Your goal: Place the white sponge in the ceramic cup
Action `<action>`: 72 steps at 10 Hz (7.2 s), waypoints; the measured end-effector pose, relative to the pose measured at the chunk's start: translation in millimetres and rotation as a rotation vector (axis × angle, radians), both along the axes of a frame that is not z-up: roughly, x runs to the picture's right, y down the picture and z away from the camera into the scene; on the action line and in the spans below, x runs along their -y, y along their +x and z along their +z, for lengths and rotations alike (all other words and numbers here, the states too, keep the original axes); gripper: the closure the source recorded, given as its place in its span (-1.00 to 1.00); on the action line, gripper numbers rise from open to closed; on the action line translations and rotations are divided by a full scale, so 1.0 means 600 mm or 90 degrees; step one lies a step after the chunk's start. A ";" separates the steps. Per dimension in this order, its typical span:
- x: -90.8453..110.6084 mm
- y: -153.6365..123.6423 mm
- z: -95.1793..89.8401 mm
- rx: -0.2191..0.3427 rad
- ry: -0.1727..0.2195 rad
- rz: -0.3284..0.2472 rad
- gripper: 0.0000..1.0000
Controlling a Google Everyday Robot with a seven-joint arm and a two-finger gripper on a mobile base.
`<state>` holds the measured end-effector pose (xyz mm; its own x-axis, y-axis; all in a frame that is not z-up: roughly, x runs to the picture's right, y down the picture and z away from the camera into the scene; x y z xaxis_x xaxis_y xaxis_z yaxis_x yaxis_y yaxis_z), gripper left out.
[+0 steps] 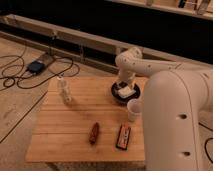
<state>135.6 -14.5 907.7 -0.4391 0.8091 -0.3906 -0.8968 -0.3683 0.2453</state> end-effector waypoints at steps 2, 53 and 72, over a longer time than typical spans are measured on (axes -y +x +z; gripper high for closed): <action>0.000 0.009 0.024 -0.004 -0.012 0.001 -0.30; -0.021 -0.029 -0.302 -0.066 0.080 -0.031 1.00; -0.084 -0.018 -0.329 0.006 0.001 0.069 1.00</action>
